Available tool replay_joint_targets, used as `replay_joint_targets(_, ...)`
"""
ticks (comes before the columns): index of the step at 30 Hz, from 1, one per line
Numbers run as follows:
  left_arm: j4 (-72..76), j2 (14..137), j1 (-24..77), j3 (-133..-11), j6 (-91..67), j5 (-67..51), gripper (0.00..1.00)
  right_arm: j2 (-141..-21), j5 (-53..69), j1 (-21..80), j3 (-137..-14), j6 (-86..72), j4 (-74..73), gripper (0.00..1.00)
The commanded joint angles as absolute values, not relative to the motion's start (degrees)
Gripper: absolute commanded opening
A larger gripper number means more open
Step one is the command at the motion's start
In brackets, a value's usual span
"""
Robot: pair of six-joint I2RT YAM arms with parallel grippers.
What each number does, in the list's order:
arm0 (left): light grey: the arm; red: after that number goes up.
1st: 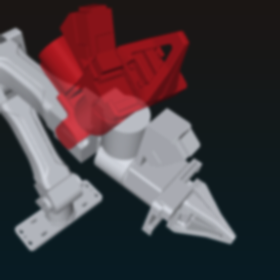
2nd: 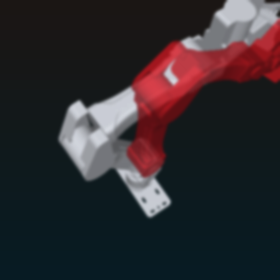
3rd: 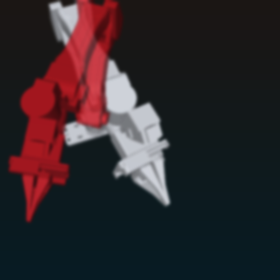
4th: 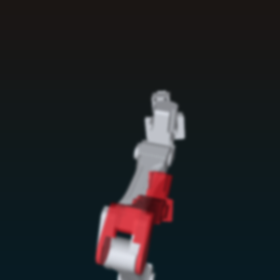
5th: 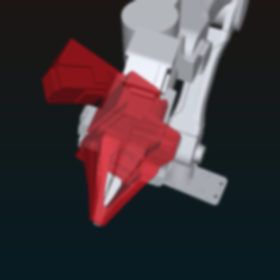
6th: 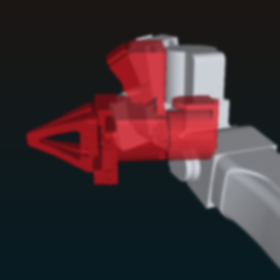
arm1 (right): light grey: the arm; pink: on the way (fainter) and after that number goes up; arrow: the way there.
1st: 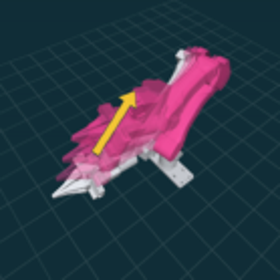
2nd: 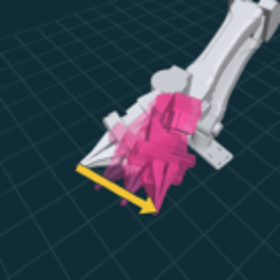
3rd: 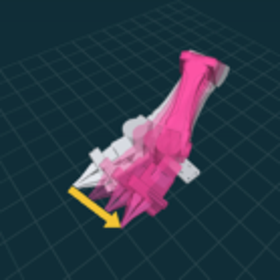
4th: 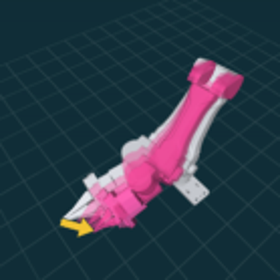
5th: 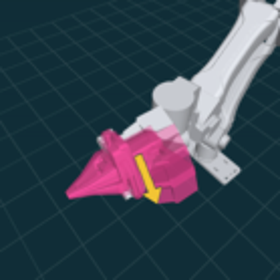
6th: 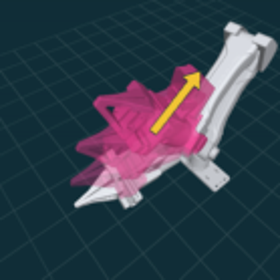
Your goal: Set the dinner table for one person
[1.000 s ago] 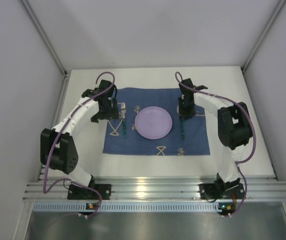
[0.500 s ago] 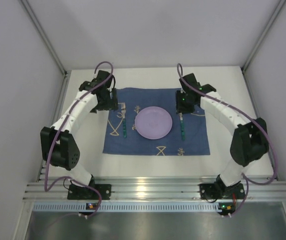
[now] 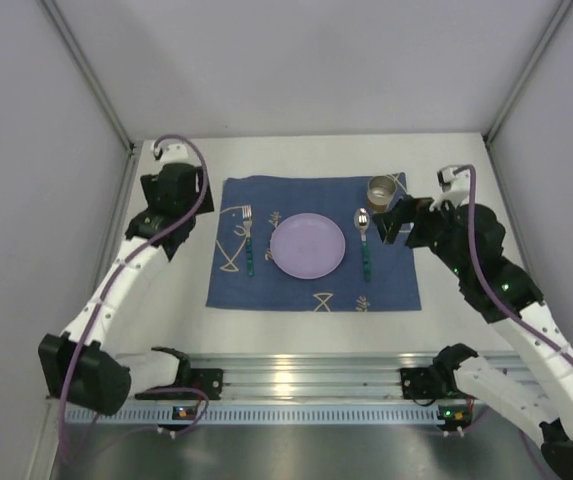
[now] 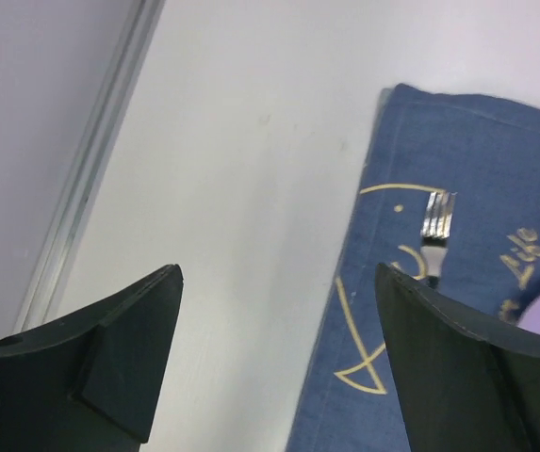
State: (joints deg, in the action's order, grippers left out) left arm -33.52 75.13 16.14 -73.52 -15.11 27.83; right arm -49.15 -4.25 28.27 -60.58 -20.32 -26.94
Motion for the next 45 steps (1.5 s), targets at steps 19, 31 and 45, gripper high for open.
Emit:
replay_joint_targets(19, 39.89, 75.76, 3.44, -19.25, -7.72, 26.78, 0.96, -45.00, 0.97, 28.92, -47.72, -23.91, -19.77, 1.00)
replay_joint_targets(31, 48.85, 84.19, 0.35, -22.67, -9.50, 14.95, 0.93, -52.29, 4.04, 28.92, -50.62, -22.94, -18.72, 1.00)
replay_joint_targets(45, 65.12, 90.35, 1.49, -17.32, -3.52, 8.26, 0.98, -50.28, -2.71, 28.83, -44.65, -20.40, -15.21, 1.00)
